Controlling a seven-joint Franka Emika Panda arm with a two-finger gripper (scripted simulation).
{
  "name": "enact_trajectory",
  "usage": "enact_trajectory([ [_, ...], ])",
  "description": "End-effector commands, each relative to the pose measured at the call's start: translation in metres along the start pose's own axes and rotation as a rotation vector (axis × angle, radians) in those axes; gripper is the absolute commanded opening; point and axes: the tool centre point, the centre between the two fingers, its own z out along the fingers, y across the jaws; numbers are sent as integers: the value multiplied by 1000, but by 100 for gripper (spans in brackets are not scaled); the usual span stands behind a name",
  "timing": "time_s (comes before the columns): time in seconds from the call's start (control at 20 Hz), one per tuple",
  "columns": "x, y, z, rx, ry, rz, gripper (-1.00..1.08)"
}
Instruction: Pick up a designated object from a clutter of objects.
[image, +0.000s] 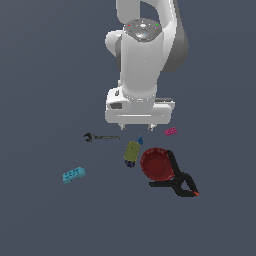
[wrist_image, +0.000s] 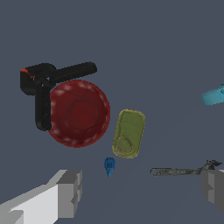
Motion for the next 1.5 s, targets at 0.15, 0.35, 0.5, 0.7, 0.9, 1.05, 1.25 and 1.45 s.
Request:
enact_trajectory([
  [0.15,5,5,53,-6,0,80,100],
  [0.35,6,9,90,-11,0,134,100],
  [0.5,4,11,110,-13,0,165,100],
  [0.7,3,13,129,-15,1,193,100],
  [0.9,1,14,139,-16,1,207,100],
  [1.05,1,14,139,-16,0,206,100],
  [1.25,1,14,144,-16,0,206,100],
  [1.45,0,14,160,-16,0,207,100],
])
